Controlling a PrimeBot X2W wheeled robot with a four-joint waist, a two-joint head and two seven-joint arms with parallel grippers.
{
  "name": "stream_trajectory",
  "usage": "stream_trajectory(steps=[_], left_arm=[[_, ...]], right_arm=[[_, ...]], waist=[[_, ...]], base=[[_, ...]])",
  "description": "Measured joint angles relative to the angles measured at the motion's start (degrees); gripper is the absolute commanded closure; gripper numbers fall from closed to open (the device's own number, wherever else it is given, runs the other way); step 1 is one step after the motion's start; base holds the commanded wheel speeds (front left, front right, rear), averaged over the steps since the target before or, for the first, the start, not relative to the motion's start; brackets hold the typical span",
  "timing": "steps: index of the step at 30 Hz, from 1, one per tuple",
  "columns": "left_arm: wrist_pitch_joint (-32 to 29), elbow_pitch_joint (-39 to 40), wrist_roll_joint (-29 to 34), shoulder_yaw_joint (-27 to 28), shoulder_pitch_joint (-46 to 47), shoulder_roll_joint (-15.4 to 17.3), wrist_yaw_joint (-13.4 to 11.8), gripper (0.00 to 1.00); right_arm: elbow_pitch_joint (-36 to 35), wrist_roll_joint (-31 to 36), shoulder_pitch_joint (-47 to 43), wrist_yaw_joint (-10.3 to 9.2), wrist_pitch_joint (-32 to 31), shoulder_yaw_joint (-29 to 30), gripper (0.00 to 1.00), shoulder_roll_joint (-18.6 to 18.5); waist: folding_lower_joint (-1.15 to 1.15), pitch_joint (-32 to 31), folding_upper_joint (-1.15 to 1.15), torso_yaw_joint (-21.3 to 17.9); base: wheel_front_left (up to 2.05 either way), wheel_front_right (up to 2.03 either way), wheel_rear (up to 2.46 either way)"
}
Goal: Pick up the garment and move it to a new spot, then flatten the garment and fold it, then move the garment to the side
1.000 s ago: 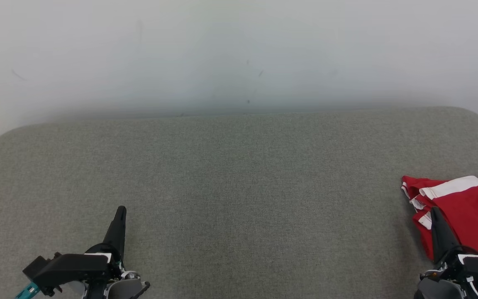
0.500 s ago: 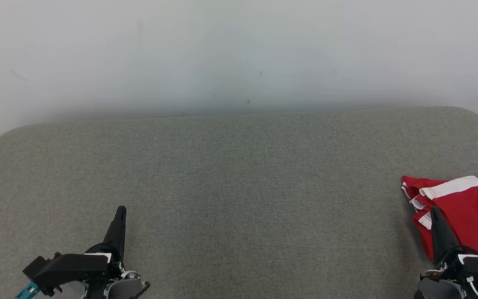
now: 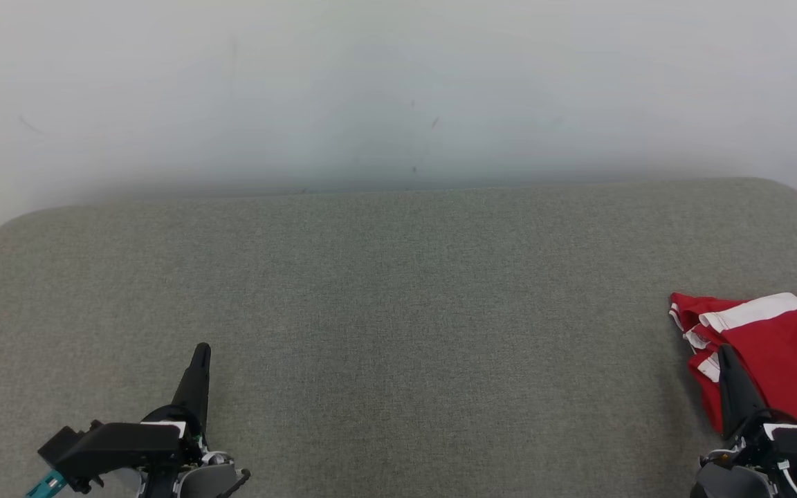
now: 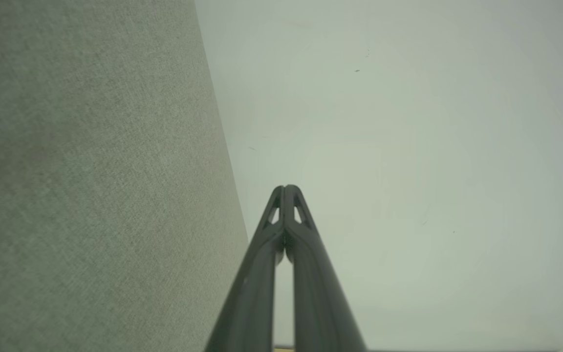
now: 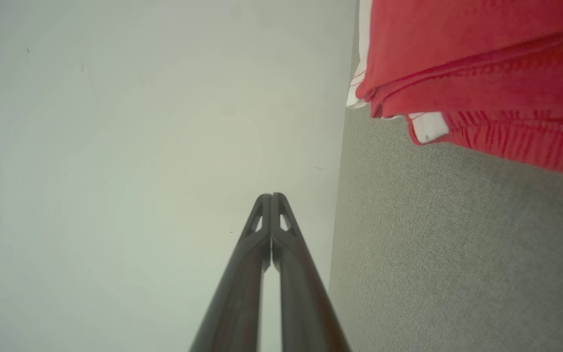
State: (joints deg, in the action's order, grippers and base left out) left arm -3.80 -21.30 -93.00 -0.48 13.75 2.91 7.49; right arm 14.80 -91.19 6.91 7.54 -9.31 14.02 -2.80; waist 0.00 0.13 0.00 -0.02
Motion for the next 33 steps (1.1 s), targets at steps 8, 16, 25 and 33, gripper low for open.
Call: stream_trajectory(steps=[8, 16, 25, 33], left_arm=[[0.0, 0.0, 0.0, 0.0, 0.0, 0.0, 0.0, 1.0], [0.0, 0.0, 0.0, 0.0, 0.0, 0.0, 0.0, 1.0], [0.0, 0.0, 0.0, 0.0, 0.0, 0.0, 0.01, 1.0], [0.0, 0.0, 0.0, 0.0, 0.0, 0.0, 0.0, 1.0]], right_arm=[[0.0, 0.0, 0.0, 0.0, 0.0, 0.0, 1.0, 0.0], [0.0, 0.0, 0.0, 0.0, 0.0, 0.0, 1.0, 0.0], [0.0, 0.0, 0.0, 0.0, 0.0, 0.0, 1.0, 0.0], [0.0, 0.0, 0.0, 0.0, 0.0, 0.0, 1.0, 0.0]], waist=[[0.0, 0.0, 0.0, 0.0], [0.0, 0.0, 0.0, 0.0], [0.0, 0.0, 0.0, 0.0], [0.0, 0.0, 0.0, 0.0]], base=[[0.0, 0.0, 0.0], [0.0, 0.0, 0.0], [0.0, 0.0, 0.0], [0.0, 0.0, 0.0]])
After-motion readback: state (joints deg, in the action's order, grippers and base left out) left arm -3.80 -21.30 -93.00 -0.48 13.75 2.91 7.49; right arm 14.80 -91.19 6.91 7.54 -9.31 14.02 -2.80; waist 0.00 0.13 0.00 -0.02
